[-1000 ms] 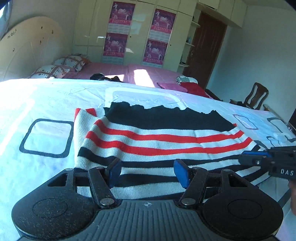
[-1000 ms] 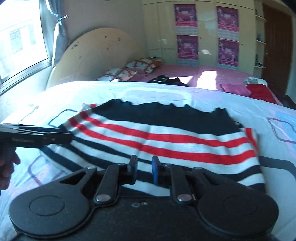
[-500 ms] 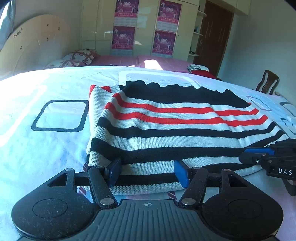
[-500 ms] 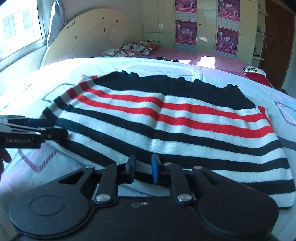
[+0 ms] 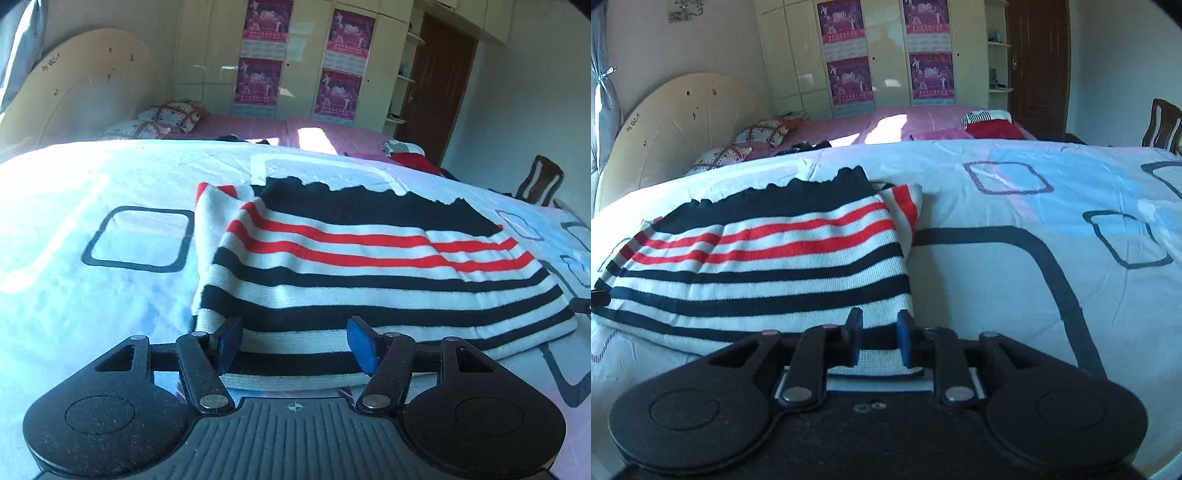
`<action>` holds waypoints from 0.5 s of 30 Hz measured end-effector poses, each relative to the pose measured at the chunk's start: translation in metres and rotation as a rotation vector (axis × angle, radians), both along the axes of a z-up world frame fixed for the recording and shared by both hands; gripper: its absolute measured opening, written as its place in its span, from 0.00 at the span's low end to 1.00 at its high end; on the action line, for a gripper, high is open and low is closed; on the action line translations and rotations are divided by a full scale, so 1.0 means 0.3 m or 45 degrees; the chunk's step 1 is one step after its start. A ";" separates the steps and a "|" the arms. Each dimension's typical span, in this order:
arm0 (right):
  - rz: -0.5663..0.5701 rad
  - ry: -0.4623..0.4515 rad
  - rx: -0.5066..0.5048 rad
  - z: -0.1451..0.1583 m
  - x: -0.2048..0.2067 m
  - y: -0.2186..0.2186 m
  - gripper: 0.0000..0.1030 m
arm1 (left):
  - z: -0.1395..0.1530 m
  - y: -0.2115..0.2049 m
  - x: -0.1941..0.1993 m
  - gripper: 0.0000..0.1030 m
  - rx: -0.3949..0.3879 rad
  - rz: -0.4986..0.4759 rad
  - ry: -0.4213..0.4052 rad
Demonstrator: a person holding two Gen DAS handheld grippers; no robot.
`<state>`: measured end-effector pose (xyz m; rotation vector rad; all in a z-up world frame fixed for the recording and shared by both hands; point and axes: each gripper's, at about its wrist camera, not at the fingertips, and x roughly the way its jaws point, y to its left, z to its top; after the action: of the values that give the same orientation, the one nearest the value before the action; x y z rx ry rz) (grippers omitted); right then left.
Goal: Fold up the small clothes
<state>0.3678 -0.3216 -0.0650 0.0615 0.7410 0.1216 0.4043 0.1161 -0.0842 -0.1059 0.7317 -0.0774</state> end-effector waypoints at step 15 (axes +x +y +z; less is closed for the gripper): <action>0.047 0.129 -0.099 -0.074 0.038 0.045 0.22 | -0.032 -0.028 0.015 0.63 0.120 -0.034 0.097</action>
<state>0.3791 -0.3080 -0.0872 -0.0200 0.8473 0.1257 0.4089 0.1077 -0.0939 -0.0093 0.8121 -0.0642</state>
